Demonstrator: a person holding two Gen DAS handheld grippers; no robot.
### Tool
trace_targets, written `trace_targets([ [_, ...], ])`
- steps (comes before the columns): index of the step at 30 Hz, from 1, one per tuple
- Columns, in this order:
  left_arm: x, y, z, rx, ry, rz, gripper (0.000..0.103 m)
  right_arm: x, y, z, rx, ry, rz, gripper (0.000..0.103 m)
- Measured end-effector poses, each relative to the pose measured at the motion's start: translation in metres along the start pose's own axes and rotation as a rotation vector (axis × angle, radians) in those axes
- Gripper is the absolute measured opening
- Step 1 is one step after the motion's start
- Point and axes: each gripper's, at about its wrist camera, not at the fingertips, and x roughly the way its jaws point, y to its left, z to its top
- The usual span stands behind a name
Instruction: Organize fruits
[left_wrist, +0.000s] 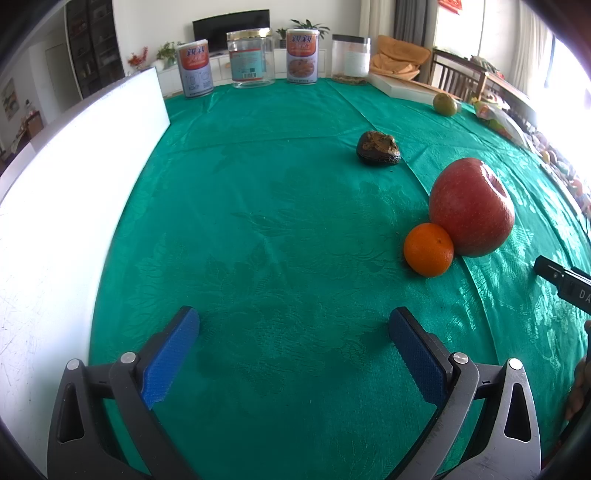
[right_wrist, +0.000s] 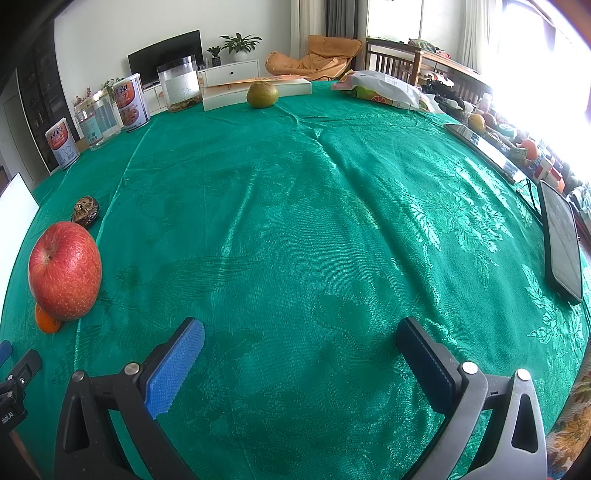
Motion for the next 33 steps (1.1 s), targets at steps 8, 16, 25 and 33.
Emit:
trace_targets([
  [8,0.000,0.000,0.000,0.000,0.000,0.000,0.102,0.000,0.000,0.000,0.000,0.000,0.000,0.103],
  [16,0.000,0.000,0.000,0.000,0.000,0.000,0.102,0.000,0.000,0.000,0.000,0.000,0.000,0.103],
  [25,0.000,0.000,0.000,0.000,0.000,0.000,0.102,0.000,0.000,0.000,0.000,0.000,0.000,0.103],
  [33,-0.016,-0.024,0.004,0.123,-0.020,-0.155,0.101,0.000,0.000,0.000,0.000,0.000,0.000,0.103],
])
